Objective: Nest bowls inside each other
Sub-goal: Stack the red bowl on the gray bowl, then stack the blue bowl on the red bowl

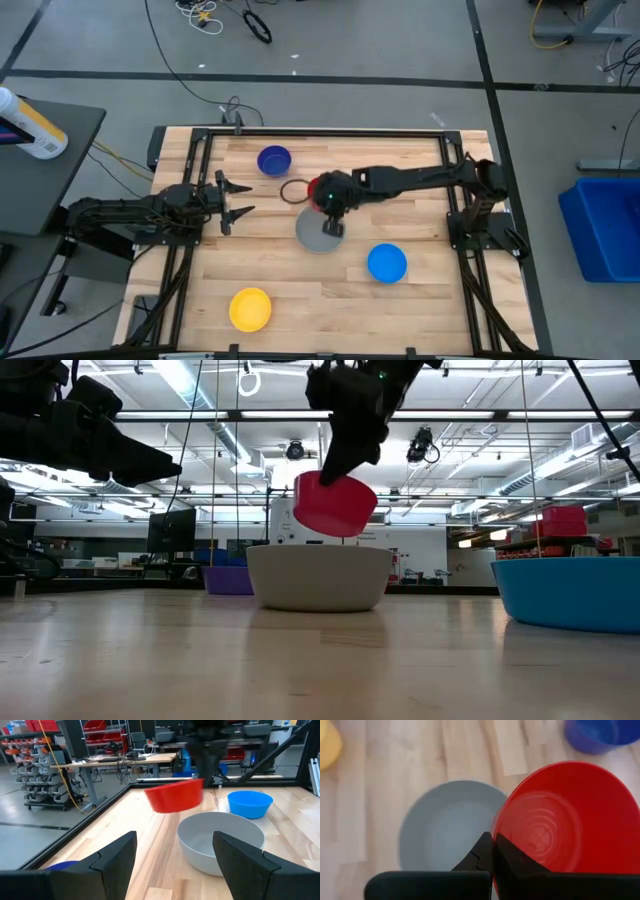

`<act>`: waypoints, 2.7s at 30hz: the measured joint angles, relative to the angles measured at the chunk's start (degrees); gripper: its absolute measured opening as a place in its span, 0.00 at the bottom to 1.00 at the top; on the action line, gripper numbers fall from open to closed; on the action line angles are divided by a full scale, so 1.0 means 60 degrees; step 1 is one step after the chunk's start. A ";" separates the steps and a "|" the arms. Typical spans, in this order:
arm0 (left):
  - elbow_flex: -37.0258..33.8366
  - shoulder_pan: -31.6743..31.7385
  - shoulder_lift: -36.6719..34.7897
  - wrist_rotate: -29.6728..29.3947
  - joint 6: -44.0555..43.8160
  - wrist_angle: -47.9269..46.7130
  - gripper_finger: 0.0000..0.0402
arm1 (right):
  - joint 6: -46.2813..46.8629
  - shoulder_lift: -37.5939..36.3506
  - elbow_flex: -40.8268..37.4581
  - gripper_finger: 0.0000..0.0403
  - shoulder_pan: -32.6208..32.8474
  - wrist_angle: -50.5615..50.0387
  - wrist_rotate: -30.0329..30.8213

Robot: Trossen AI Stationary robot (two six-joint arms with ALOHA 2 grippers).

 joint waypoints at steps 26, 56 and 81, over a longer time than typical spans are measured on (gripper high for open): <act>0.0000 0.0000 0.0001 0.0008 -0.0148 -0.0091 0.67 | 0.1067 0.1812 -0.0255 0.26 0.0832 0.1131 -0.1302; 0.0000 -0.0001 0.0002 0.0138 -0.0224 -0.0240 0.67 | 0.5631 0.0158 -0.1259 0.60 0.2839 -0.3288 0.1967; -0.0300 0.0000 0.0110 0.0159 -0.0214 0.0419 0.67 | 0.8319 -0.2871 -0.5613 0.61 0.3149 -0.2819 0.1452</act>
